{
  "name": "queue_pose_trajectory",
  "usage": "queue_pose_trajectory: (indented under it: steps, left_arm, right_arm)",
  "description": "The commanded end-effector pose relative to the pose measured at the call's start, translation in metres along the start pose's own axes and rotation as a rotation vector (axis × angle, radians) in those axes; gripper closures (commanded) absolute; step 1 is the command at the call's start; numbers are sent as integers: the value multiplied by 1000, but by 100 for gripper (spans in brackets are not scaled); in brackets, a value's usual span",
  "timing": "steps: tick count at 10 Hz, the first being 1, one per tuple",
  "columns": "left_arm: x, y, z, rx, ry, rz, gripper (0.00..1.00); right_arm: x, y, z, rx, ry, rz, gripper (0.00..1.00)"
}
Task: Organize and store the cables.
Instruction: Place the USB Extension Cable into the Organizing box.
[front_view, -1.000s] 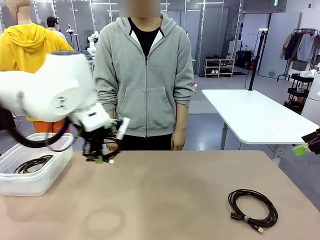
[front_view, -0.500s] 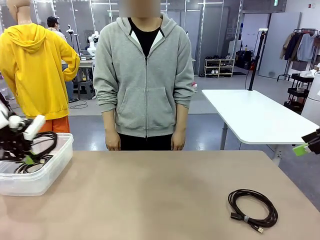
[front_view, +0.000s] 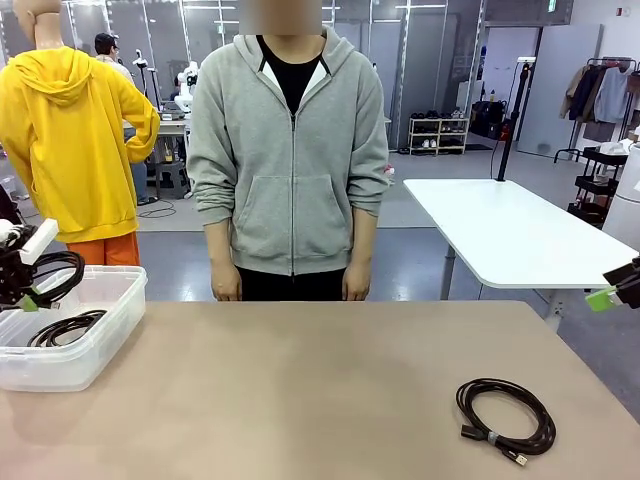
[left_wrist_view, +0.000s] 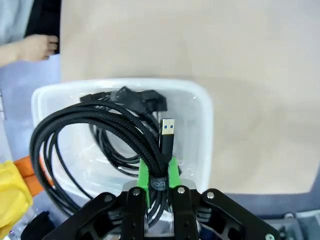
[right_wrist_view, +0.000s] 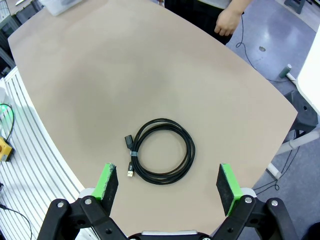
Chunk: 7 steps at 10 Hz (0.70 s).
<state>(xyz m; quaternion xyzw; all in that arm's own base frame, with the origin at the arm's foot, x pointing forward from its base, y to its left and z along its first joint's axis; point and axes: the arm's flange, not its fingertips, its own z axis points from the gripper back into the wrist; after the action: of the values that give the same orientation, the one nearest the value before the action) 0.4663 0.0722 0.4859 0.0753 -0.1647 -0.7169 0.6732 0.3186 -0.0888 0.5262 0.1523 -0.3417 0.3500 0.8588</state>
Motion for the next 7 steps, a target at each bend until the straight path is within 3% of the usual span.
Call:
queue_pose_trajectory:
  steps: [1,7]
  left_arm:
    - [-14,30,-13,-29,10,-49,83]
    - [-15,42,-69,-116,-3,74,83]
  right_arm:
    - [1,1,-1,-11,13,-6,0]
    - [1,1,-1,-11,13,-6,0]
